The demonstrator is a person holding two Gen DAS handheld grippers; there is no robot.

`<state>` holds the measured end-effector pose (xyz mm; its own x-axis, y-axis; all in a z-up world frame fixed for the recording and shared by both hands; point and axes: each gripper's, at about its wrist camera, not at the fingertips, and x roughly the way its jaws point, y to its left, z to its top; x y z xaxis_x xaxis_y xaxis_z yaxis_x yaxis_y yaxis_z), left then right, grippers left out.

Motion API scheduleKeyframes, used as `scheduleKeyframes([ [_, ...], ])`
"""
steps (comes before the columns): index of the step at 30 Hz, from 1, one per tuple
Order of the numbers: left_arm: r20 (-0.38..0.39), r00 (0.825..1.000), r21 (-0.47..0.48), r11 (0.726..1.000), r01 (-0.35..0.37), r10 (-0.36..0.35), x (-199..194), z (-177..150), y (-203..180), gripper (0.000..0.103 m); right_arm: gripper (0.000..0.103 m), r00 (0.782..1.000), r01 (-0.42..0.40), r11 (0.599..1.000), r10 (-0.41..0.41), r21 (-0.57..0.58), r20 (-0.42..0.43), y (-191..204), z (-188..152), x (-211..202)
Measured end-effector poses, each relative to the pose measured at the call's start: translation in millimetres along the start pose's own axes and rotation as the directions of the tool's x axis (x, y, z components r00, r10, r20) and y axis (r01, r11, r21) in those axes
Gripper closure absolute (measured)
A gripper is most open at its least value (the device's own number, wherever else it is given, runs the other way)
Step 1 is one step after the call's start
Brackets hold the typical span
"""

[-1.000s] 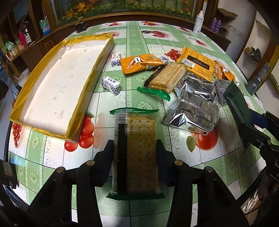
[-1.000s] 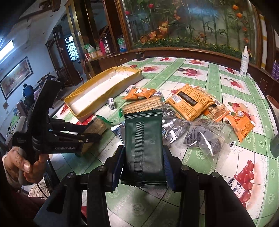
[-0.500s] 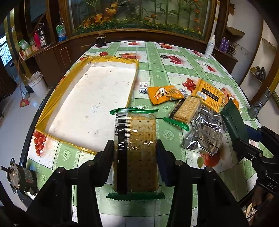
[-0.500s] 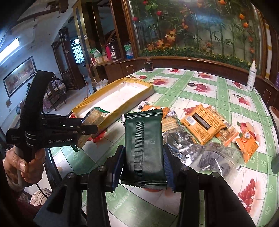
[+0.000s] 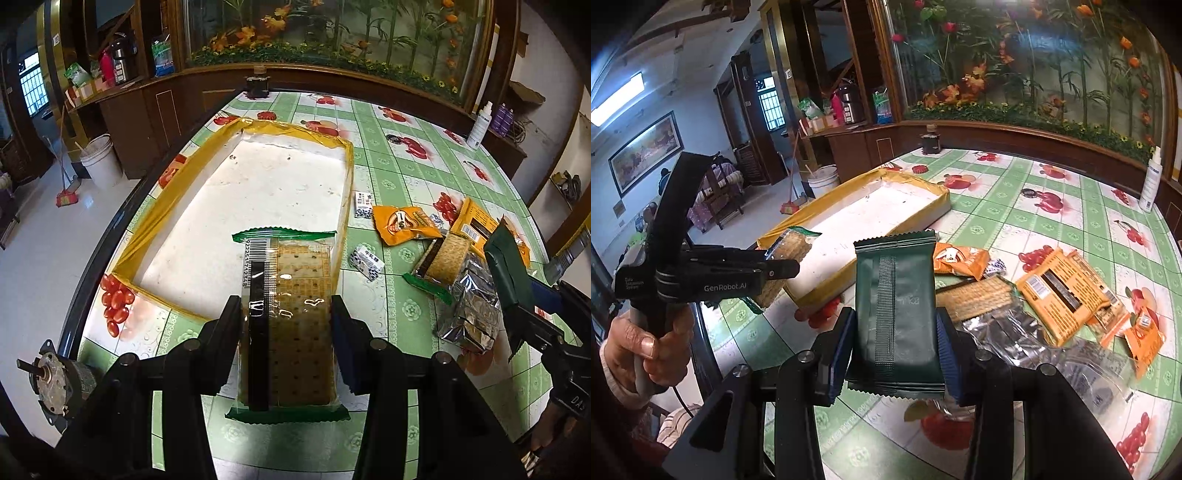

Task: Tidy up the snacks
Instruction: 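Carry both packets over the white tray and open both tools to drop them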

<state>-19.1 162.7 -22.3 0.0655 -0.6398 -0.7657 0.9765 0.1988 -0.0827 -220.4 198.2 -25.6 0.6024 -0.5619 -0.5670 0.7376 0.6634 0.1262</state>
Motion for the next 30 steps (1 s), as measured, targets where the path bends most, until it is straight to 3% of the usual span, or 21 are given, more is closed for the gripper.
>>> scheduleKeyframes([
  [4, 0.007, 1.0, -0.05, 0.998, -0.029, 0.03, 9.4, 18.3, 24.6, 0.058, 0.059, 0.999, -0.046, 0.997, 0.046, 0.059, 0.004, 2.8, 26.6, 28.8],
  [9, -0.021, 0.998, -0.092, 0.994, -0.061, 0.06, 36.0, 45.5, 52.7, 0.058, 0.059, 0.996, -0.091, 0.988, 0.093, 0.122, -0.007, 15.5, 74.6, 97.9],
  [16, -0.096, 0.993, -0.118, 0.99, -0.082, 0.071, 78.3, 50.8, 68.1, 0.058, 0.059, 0.99, -0.073, 0.99, 0.087, 0.123, -0.113, 35.0, 104.8, 196.5],
  [30, -0.145, 0.986, -0.145, 0.984, -0.102, 0.081, 100.8, 45.4, 78.1, 0.057, 0.059, 0.983, -0.023, 0.998, 0.032, 0.053, -0.179, 37.7, 100.2, 236.8],
])
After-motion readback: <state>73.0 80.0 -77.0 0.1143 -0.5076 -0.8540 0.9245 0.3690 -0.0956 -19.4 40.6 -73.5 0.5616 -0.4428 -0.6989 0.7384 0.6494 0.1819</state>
